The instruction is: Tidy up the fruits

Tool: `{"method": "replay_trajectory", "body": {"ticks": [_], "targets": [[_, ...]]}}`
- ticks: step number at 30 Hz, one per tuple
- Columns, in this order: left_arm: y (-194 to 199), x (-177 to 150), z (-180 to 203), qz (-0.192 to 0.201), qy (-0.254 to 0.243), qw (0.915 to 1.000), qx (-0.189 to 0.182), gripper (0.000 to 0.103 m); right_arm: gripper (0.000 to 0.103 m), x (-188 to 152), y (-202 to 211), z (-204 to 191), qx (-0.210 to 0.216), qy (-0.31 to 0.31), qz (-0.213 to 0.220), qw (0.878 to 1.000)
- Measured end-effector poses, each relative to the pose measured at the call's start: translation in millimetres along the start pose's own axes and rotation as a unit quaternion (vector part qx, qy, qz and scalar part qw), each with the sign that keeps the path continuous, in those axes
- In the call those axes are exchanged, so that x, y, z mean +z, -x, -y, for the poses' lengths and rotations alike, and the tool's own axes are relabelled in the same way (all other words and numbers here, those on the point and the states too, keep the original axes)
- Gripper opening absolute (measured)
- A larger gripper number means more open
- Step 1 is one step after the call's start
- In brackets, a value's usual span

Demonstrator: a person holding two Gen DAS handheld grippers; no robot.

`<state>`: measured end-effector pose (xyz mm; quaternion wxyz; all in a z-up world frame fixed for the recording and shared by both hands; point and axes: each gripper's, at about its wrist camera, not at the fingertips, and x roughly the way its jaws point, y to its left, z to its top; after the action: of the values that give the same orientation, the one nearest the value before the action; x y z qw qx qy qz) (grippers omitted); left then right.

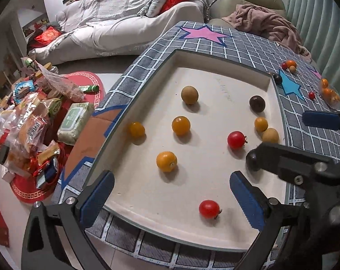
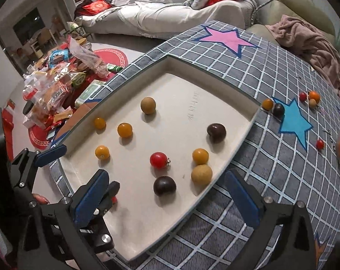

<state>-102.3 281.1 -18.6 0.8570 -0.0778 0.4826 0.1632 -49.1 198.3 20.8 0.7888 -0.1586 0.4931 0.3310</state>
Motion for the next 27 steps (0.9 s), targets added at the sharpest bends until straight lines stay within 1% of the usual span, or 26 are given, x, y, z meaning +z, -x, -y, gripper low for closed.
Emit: {"method": "replay_trajectory", "body": {"ticks": [13, 27], "targets": [[16, -4, 8, 0.01, -0.021, 0.9996, 0.013, 0.103, 0.103, -6, 9, 0, -0.009, 0.0, -0.007, 1.0], [29, -6, 9, 0.015, -0.02, 0.9996, 0.016, 0.103, 0.103, -16, 19, 0, -0.032, 0.002, 0.004, 0.999]]}}
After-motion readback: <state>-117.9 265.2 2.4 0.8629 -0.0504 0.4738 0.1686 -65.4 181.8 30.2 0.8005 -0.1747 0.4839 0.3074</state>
